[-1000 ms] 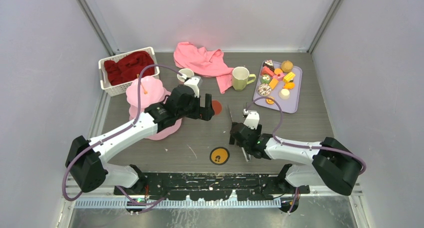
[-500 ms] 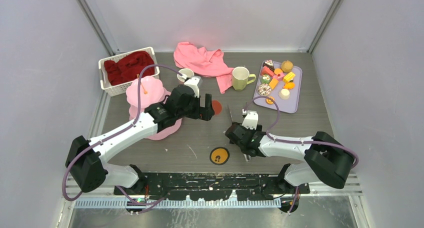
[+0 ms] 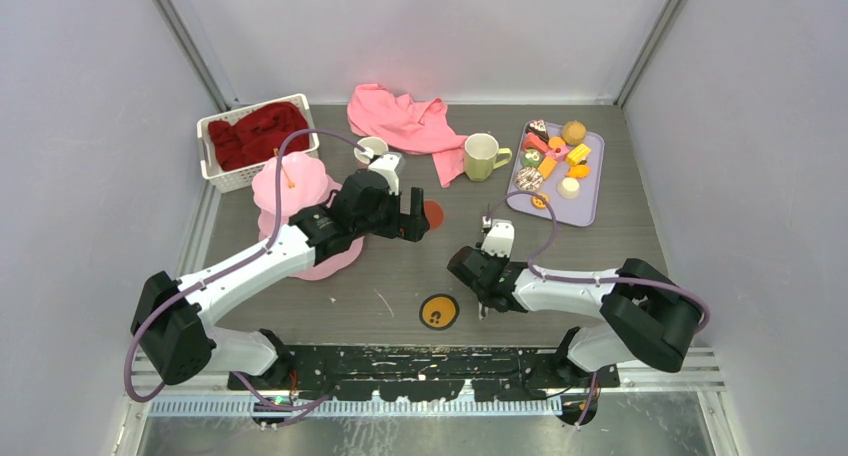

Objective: Serve the afternoon tea

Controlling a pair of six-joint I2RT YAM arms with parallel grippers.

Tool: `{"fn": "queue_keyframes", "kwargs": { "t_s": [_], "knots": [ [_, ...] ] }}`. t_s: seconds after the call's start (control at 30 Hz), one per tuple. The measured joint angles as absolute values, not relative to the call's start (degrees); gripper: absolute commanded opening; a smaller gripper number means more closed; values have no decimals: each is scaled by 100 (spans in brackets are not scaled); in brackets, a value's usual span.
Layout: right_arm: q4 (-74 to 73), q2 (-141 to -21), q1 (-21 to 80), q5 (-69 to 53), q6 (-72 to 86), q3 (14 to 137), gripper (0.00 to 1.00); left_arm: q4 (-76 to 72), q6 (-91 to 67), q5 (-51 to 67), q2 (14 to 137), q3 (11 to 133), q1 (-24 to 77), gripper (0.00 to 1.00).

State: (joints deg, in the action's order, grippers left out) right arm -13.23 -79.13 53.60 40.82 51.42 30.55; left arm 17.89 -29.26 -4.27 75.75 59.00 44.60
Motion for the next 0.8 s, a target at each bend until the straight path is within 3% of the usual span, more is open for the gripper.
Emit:
{"fn": "queue_keyframes", "kwargs": {
  "t_s": [0.4,0.8],
  "knots": [
    [-2635,-6906,5170,3463,4049,3844,13,1892,-2792,-502,7513,6097,4460,99],
    [-3782,-6031,2744,2858,2453,5328,14,1861,-2797,-530,7096,6097,4460,99]
  ]
}}
